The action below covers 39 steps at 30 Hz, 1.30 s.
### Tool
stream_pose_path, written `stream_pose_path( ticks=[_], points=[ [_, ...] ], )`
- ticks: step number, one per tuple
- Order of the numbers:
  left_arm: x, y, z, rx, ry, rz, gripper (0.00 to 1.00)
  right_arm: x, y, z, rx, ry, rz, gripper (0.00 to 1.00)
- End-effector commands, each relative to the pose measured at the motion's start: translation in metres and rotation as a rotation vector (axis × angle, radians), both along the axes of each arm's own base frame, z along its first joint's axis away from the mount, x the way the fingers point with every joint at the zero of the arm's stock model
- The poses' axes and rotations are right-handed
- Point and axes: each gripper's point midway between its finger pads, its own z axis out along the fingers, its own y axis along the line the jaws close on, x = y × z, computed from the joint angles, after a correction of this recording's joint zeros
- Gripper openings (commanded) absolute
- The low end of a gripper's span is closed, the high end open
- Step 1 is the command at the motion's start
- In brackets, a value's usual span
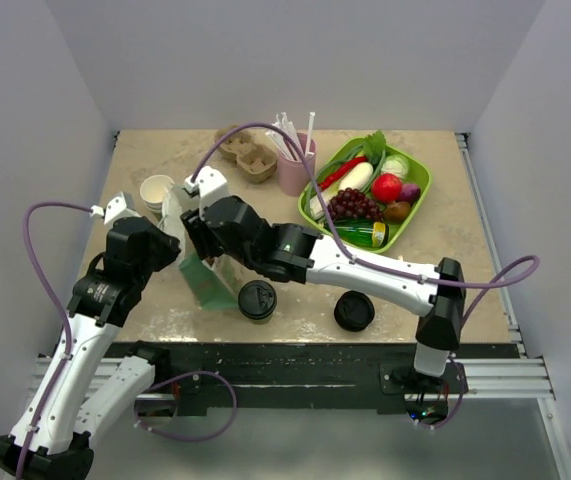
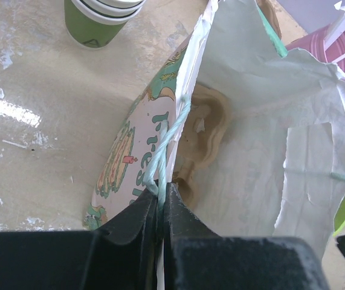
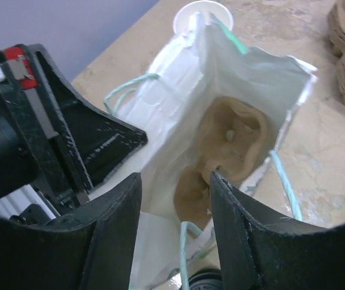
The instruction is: Pack the takeout coffee
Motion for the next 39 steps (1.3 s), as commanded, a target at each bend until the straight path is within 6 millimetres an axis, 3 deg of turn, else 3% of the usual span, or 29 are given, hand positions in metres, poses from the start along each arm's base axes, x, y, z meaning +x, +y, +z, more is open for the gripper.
stream_pose_path(
  ticks=[1, 5, 12, 16, 21, 28, 30, 39],
  points=[
    [0.000, 0.001, -0.003, 0.030, 0.008, -0.028, 0.08, -0.008, 0.023, 0.011, -0.048, -0.033, 0.142, 0.51],
    [0.001, 0.000, -0.005, 0.035, 0.015, -0.030, 0.08, 0.000, 0.026, 0.013, -0.056, -0.076, 0.123, 0.51],
    [0.000, 0.001, -0.009, 0.039, 0.028, -0.025, 0.08, 0.017, -0.001, 0.067, -0.007, -0.198, 0.002, 0.58],
    [0.001, 0.002, -0.008, 0.041, 0.023, -0.023, 0.08, 0.015, -0.016, 0.100, 0.061, -0.257, -0.016, 0.60],
    [0.001, 0.003, -0.009, 0.045, 0.027, -0.018, 0.08, 0.003, -0.008, 0.109, 0.097, -0.266, 0.077, 0.60],
    [0.000, 0.003, -0.008, 0.042, 0.025, -0.014, 0.08, -0.006, 0.028, 0.090, 0.051, -0.212, 0.203, 0.60],
    [0.000, 0.003, -0.007, 0.043, 0.025, -0.015, 0.08, -0.001, 0.034, 0.073, 0.022, -0.181, 0.179, 0.60],
    [-0.003, 0.005, -0.005, 0.048, 0.023, -0.012, 0.08, 0.028, 0.019, 0.009, -0.058, -0.026, 0.040, 0.57]
  ],
)
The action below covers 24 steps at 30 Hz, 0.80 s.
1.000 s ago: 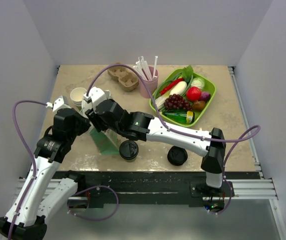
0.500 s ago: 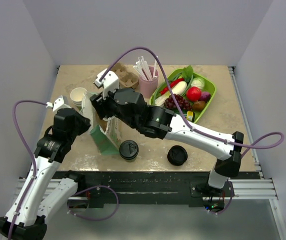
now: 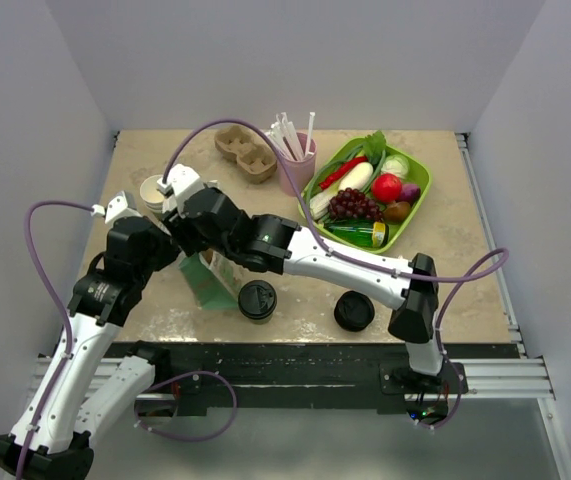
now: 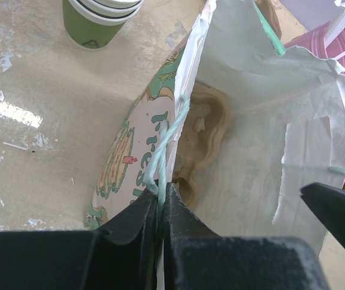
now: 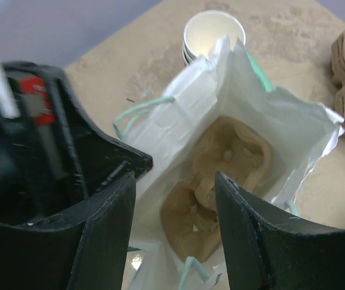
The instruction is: Pack the takeout coffee
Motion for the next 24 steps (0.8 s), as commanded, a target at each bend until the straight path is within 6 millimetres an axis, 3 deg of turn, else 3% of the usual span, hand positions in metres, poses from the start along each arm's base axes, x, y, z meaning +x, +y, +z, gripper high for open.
stream_pose_path(
  ticks=[1, 11, 24],
  points=[
    [-0.004, 0.007, -0.005, 0.037, 0.022, 0.005, 0.08, 0.020, -0.022, 0.000, 0.043, 0.076, -0.082, 0.56],
    [-0.005, 0.003, 0.000, 0.036, 0.009, -0.022, 0.08, 0.043, -0.034, -0.060, -0.081, 0.148, -0.136, 0.54],
    [-0.012, 0.000, 0.025, 0.036, -0.057, -0.076, 0.08, 0.068, -0.053, -0.061, -0.086, 0.147, -0.212, 0.57]
  ],
)
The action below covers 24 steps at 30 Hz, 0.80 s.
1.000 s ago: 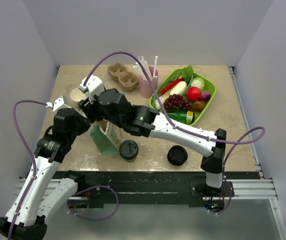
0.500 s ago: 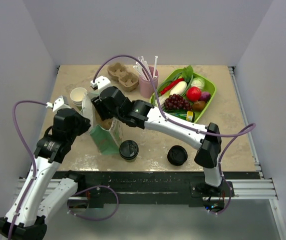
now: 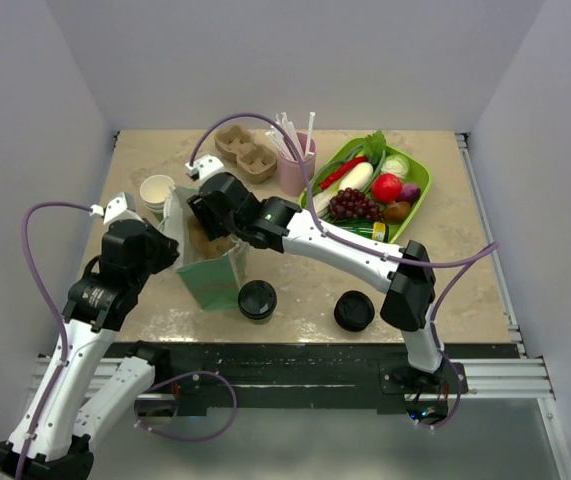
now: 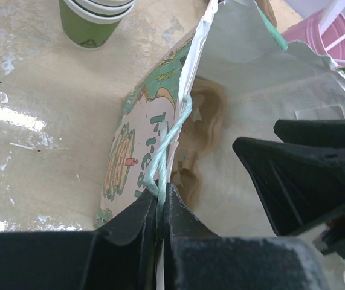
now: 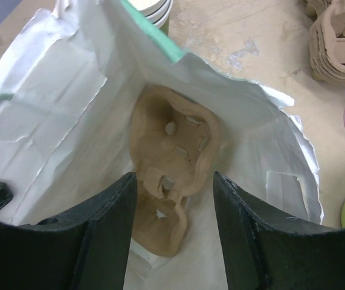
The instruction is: Pack the takeout coffee
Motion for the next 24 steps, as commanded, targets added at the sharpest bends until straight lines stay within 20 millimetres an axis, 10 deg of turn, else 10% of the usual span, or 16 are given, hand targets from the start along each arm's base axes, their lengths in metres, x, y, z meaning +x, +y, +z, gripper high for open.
stream_pose_path(
  ticks=[1, 13, 20, 24],
  points=[
    [-0.003, -0.005, 0.019, 0.001, -0.051, -0.059, 0.08, 0.009, -0.012, 0.014, 0.013, -0.017, -0.043, 0.58],
    [0.006, -0.011, 0.003, -0.006, -0.020, -0.075, 0.07, 0.001, 0.006, 0.037, 0.018, -0.083, 0.128, 0.61],
    [0.006, -0.011, 0.007, -0.008, -0.040, -0.077, 0.07, 0.014, 0.010, -0.012, -0.080, -0.042, 0.065, 0.55],
    [0.008, -0.011, 0.005, -0.007, -0.036, -0.068, 0.06, 0.016, 0.013, -0.005, -0.079, -0.061, 0.066, 0.62]
  ],
)
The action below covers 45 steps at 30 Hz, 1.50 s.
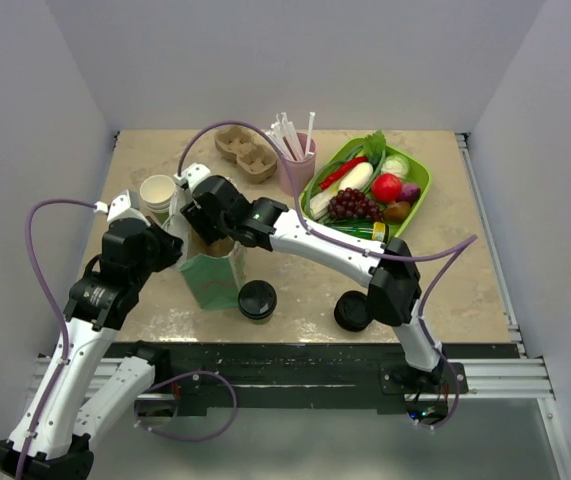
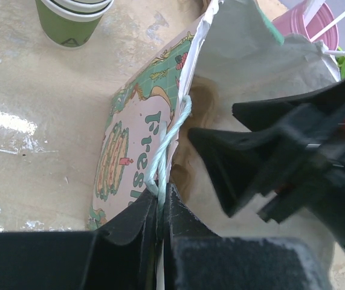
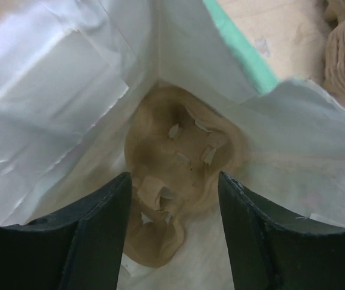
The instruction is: Pack the takeout coffee
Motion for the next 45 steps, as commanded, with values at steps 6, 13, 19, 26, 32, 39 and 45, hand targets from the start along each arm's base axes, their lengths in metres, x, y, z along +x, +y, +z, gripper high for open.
stream_pose_path(
  ticks=[6, 13, 19, 26, 32, 39, 45],
  points=[
    [0.011, 0.004, 0.009, -0.012, -0.042, 0.047, 0.00, -0.001, -0.008, 0.115, 0.124, -0.204, 0.022, 0.68],
    [0.023, 0.003, 0.031, -0.038, -0.105, 0.061, 0.00, -0.018, -0.047, 0.230, 0.355, -0.407, 0.025, 0.82],
    [0.038, -0.001, 0.051, -0.007, -0.167, 0.033, 0.00, 0.000, -0.082, 0.232, 0.377, -0.439, -0.196, 0.89],
    [0.042, -0.005, 0.059, 0.037, -0.205, -0.021, 0.00, 0.013, -0.052, 0.145, 0.253, -0.189, -0.236, 0.91],
    [0.039, 0.000, 0.052, 0.045, -0.212, -0.003, 0.00, 0.032, -0.055, 0.070, 0.155, -0.048, -0.308, 0.89],
    [0.040, 0.000, 0.048, 0.037, -0.209, 0.000, 0.00, 0.022, -0.053, 0.046, 0.151, 0.030, -0.267, 0.57],
    [0.034, -0.007, 0.062, 0.016, -0.246, -0.045, 0.00, 0.009, -0.061, 0.100, 0.262, -0.025, -0.211, 0.00]
  ],
)
